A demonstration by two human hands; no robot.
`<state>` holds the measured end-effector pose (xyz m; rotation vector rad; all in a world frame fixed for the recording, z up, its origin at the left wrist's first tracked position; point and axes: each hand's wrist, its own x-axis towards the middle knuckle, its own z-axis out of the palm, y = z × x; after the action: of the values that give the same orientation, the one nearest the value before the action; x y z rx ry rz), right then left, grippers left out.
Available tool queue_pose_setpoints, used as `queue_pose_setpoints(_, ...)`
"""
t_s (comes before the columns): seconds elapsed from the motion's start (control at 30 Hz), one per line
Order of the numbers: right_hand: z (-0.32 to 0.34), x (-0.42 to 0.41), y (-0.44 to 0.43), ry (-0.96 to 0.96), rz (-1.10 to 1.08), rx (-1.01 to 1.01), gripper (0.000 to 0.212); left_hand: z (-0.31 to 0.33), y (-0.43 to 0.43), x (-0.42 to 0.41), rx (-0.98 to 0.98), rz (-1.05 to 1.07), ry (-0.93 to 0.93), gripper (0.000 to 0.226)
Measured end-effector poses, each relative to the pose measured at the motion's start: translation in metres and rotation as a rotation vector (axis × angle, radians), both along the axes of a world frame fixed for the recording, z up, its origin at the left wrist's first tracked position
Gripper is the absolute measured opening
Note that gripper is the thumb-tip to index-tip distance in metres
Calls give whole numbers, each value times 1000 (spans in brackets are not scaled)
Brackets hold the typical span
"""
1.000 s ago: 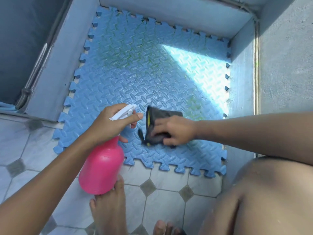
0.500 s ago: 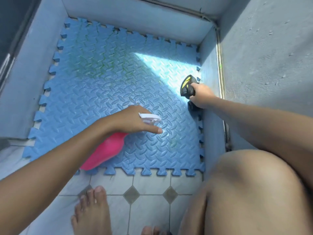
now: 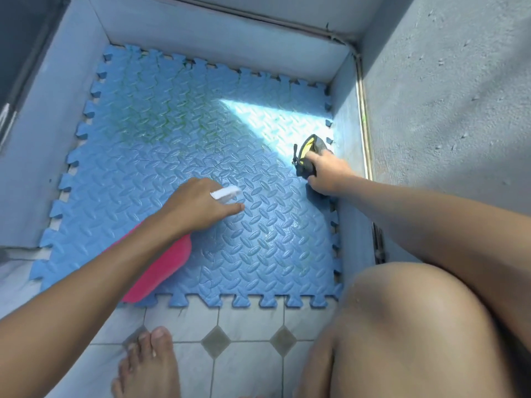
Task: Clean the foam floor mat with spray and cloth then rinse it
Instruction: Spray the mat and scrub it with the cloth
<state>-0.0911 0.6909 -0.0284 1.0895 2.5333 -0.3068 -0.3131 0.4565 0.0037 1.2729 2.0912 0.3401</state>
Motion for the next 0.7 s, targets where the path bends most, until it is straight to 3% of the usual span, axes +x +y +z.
queue_pose_setpoints(0.1, 3, 8, -48, -30, 616, -51, 36, 2, 4, -19, 40, 70, 135, 50)
queue_pose_setpoints(0.2, 5, 15, -109, -111, 1106, -354, 41, -1, 5, -30, 57, 108, 100, 56)
queue_pose_setpoints(0.27, 0, 22, -132, -145, 1310, -451, 46, -3, 4, -31, 74, 124, 82, 57)
queue_pose_setpoints(0.33, -7, 30, -131, -113, 1359, -465, 45, -7, 1, -33, 118, 136, 59, 58)
queue_pose_setpoints(0.43, -14, 32, -104, 30, 1194, -344, 36, -8, -2, -39, 174, 171, 7, 59)
queue_pose_setpoints(0.53, -13, 17, -59, 214, 628, -35, 33, -5, -4, -43, 195, 183, -36, 62)
queue_pose_setpoints(0.63, -7, 0, -26, 166, -58, 118, 30, -1, -7, -44, 224, 240, -54, 63)
queue_pose_setpoints(0.7, -4, -10, -41, 130, -112, 132, 30, 0, -10, -49, 233, 292, -48, 59)
